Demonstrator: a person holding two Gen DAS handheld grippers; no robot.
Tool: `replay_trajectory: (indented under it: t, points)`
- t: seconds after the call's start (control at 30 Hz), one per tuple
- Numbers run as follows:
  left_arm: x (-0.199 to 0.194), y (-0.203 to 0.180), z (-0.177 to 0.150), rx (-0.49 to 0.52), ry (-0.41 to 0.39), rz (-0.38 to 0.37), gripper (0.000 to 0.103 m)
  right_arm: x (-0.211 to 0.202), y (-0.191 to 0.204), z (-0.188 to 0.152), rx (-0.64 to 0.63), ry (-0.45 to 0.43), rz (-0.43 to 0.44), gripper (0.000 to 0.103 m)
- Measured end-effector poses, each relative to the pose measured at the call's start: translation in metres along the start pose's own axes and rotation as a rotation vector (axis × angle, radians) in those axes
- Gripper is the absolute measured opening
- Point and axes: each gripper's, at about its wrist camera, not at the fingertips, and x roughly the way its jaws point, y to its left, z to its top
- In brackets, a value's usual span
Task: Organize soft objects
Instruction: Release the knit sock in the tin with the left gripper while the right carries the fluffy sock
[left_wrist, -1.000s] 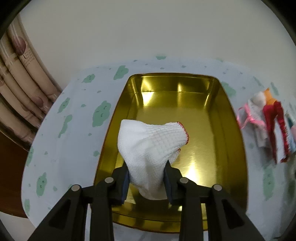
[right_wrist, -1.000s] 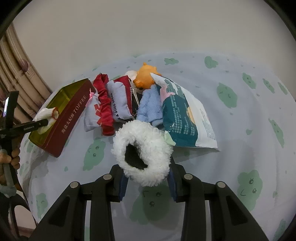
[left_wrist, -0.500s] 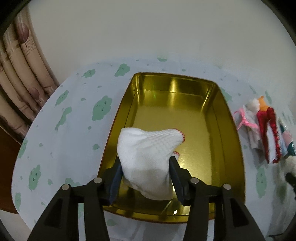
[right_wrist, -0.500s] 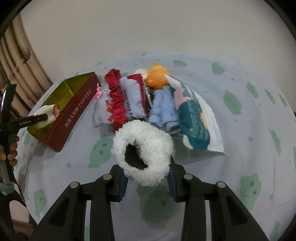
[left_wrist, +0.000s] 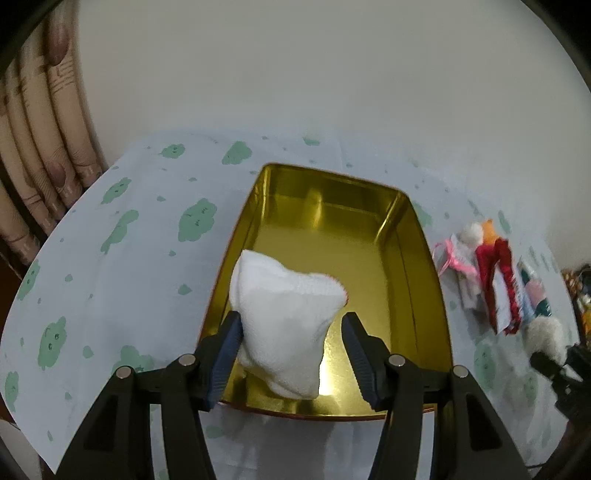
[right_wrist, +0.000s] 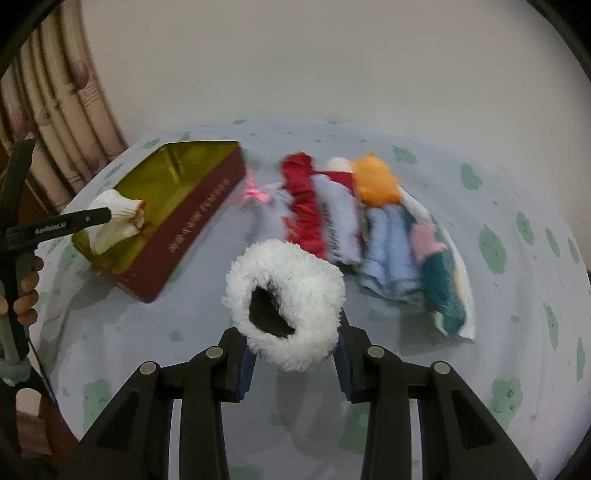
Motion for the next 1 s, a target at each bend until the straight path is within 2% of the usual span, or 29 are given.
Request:
replay_trajectory:
  t: [0.1, 0.2, 0.57, 0.73, 0.87, 1.0]
  points:
    - [-0.004, 0.006, 0.0, -0.019, -0.009, -0.041, 0.065, 0.003, 0.015, 0.009, -0.029, -0.002, 0.019, 0.034]
    - [0.001, 0.005, -0.001, -0.005, 0.021, -0.057, 0.065, 0.003, 0.029, 0.017, -0.048, -0.009, 0.04, 0.034]
    - [-0.028, 0.01, -0.004, 0.011, -0.09, -0.003, 0.065, 0.016, 0.094, 0.054, -0.16, -0.039, 0.151, 0.034]
    - [-0.038, 0.023, -0.011, -0.007, -0.114, 0.039, 0.065, 0.04, 0.123, 0.075, -0.18, -0.011, 0.21, 0.034]
    - [-0.046, 0.031, -0.015, -0.014, -0.12, 0.0, 0.065, 0.06, 0.141, 0.086, -0.221, 0.005, 0.193, 0.034]
    - [-0.059, 0.029, -0.02, 0.028, -0.158, -0.045, 0.065, 0.081, 0.149, 0.092, -0.238, 0.035, 0.171, 0.034]
